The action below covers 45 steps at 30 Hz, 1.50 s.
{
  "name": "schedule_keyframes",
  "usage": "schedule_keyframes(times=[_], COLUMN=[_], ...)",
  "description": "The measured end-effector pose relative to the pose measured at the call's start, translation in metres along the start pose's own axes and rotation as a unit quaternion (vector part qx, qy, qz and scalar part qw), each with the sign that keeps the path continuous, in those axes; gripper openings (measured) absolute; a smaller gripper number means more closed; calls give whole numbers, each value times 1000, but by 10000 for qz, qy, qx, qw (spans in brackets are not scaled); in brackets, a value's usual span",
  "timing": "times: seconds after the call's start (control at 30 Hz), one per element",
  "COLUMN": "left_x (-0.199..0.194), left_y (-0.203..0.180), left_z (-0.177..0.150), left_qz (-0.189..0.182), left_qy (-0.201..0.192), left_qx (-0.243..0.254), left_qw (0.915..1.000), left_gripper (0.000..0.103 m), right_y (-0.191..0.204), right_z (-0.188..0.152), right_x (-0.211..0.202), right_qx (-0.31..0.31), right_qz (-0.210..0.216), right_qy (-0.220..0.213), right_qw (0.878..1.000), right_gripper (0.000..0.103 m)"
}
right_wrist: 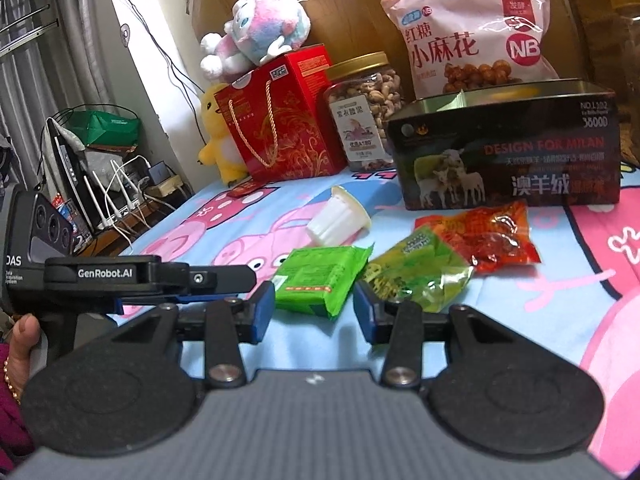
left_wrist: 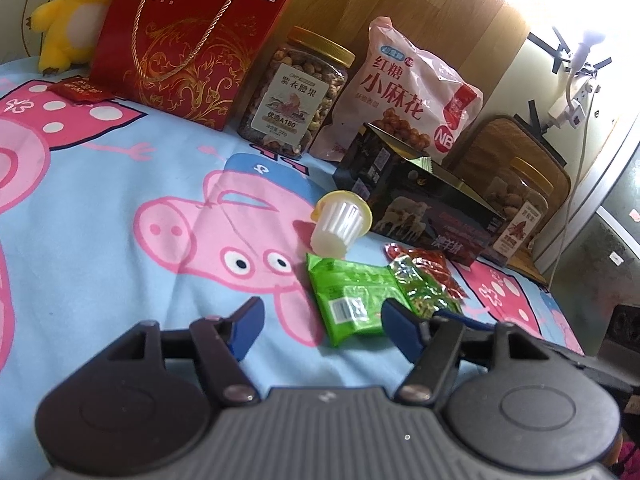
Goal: Organize snacks
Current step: 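Move left tool toward green biscuit bag while right tool approaches yellow-green bag, then grasp the bright green biscuit bag with the left tool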
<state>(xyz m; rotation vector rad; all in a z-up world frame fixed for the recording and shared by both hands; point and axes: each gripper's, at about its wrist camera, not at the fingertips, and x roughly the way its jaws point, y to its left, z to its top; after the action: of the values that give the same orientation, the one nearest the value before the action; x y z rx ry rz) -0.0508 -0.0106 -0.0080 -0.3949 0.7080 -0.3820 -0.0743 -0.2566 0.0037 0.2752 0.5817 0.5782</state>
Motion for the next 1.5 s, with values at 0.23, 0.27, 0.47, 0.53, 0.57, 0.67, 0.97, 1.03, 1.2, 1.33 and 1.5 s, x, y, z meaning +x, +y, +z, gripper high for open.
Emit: schedule_keyframes(times=[0.23, 0.27, 0.47, 0.53, 0.57, 0.67, 0.97, 1.03, 1.2, 1.33, 1.5], left_x=[1, 1, 2, 2, 2, 2, -15, -23, -31, -37, -47], left_y=[-1, -2, -5, -6, -6, -9, -1, -6, -21, -28, -34], left_z=[-1, -2, -4, -5, -5, -8, -6, -7, -19, -26, -34], left_qz=[-31, -25, -9, -19, -16, 22, 24, 155, 692, 918, 1259], left_qy=[-14, -19, -55, -70, -79, -120, -583, -856, -1387, -1707, -2106], left_qx=[94, 136, 344, 393, 420, 524, 391, 612, 1199, 1369, 1457], left_qw=[9999, 9999, 9994, 9992, 9991, 9986, 9975, 9943, 9806, 9714, 9584], left_gripper=[71, 71, 75, 77, 77, 77, 76, 76, 76, 77, 86], right_y=[0, 0, -1, -1, -1, -1, 3, 12, 34, 44, 54], right_z=[0, 0, 1, 1, 1, 0, -1, -2, -17, -30, -40], right_x=[1, 1, 1, 0, 1, 1, -19, -31, -47, -56, -64], right_qx=[1, 3, -1, 2, 2, -1, -166, -568, -1422, -1680, -1884], right_qz=[14, 12, 17, 11, 12, -1, -215, -686, -1717, -1920, -1935], right_qy=[12, 12, 17, 12, 11, 2, -722, -1310, -2298, -2529, -2652], right_qw=[10000, 10000, 10000, 10000, 10000, 10000, 9970, 9874, 9474, 9332, 9256], right_gripper=[46, 46, 46, 46, 46, 46, 46, 46, 55, 76, 98])
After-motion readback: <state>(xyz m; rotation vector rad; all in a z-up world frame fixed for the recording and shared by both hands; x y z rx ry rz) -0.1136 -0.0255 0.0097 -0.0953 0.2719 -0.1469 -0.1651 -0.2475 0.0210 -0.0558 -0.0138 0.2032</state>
